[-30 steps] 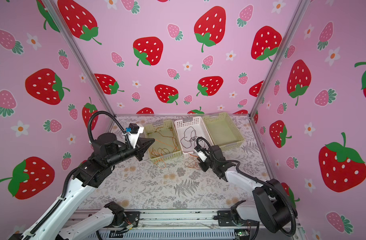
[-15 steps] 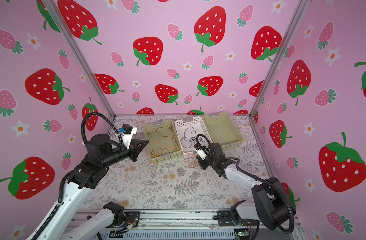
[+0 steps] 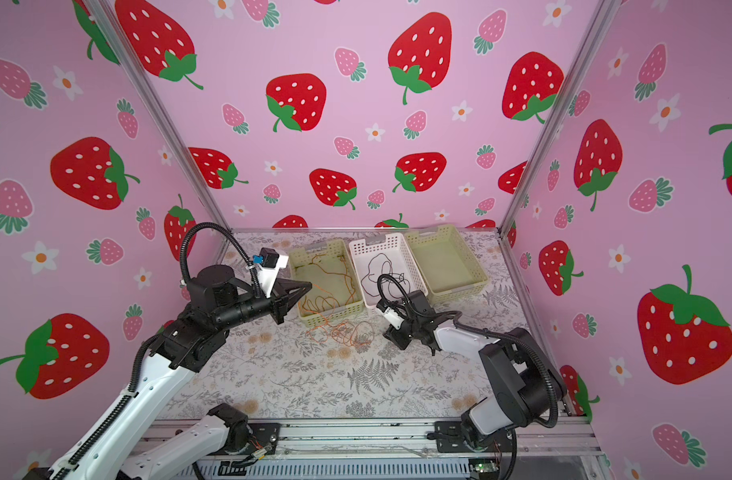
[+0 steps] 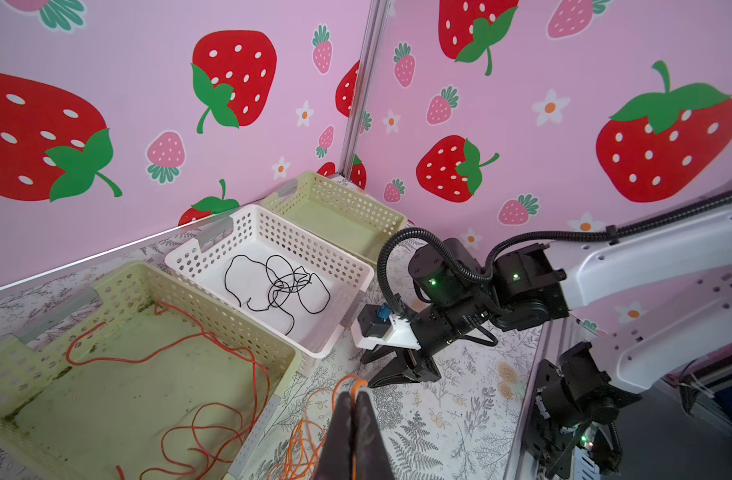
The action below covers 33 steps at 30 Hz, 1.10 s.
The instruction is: Untangle the cables
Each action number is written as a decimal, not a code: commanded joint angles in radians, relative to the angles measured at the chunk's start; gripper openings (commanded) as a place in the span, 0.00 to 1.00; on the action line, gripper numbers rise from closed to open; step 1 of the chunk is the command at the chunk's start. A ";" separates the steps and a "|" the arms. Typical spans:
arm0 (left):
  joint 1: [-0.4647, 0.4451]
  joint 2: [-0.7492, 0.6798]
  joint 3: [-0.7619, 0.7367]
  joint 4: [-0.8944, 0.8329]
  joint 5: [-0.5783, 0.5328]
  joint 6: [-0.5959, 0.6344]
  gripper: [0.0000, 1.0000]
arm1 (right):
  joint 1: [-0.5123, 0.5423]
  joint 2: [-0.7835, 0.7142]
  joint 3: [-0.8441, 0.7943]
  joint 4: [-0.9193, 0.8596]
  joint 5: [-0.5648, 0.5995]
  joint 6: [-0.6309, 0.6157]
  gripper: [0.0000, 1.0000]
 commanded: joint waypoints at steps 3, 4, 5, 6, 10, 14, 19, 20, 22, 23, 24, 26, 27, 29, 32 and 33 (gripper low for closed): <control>-0.019 -0.005 0.051 0.026 -0.021 0.011 0.00 | 0.045 -0.022 0.029 0.006 -0.052 -0.040 0.51; -0.022 -0.005 0.054 0.025 -0.024 0.010 0.00 | 0.060 -0.033 0.022 0.020 -0.059 -0.056 0.56; -0.025 -0.005 0.058 0.025 -0.024 0.010 0.00 | 0.077 -0.037 0.021 0.026 -0.063 -0.079 0.58; -0.030 -0.004 0.063 0.025 -0.026 0.011 0.00 | 0.088 -0.034 0.022 0.029 -0.067 -0.095 0.59; -0.059 0.004 0.088 0.026 -0.044 0.016 0.00 | 0.113 0.013 0.058 0.023 -0.090 -0.125 0.63; -0.100 0.015 0.126 0.024 -0.068 0.028 0.00 | 0.136 0.041 0.080 0.056 -0.106 -0.145 0.67; -0.171 0.044 0.190 0.025 -0.104 0.049 0.00 | 0.139 0.026 0.060 0.186 -0.147 -0.109 0.69; -0.184 0.053 0.203 0.028 -0.109 0.051 0.00 | 0.140 0.020 0.055 0.209 -0.158 -0.105 0.69; -0.211 0.077 0.241 0.031 -0.116 0.063 0.00 | 0.140 0.011 0.039 0.256 -0.185 -0.096 0.69; -0.224 0.088 0.256 0.031 -0.122 0.068 0.00 | 0.139 0.011 0.036 0.272 -0.193 -0.094 0.69; -0.237 0.103 0.276 0.031 -0.129 0.077 0.00 | 0.139 0.015 0.033 0.283 -0.197 -0.089 0.70; -0.258 0.126 0.312 0.035 -0.136 0.088 0.00 | 0.140 0.028 0.038 0.285 -0.204 -0.089 0.70; -0.267 0.136 0.330 0.041 -0.143 0.092 0.00 | 0.139 0.035 0.042 0.286 -0.209 -0.085 0.70; -0.280 0.153 0.359 0.052 -0.156 0.099 0.00 | 0.139 0.045 0.043 0.292 -0.216 -0.078 0.70; -0.295 0.175 0.402 0.072 -0.162 0.102 0.00 | 0.138 0.051 0.037 0.315 -0.206 -0.069 0.70; -0.300 0.183 0.417 0.079 -0.161 0.102 0.00 | 0.136 0.053 0.035 0.325 -0.208 -0.068 0.69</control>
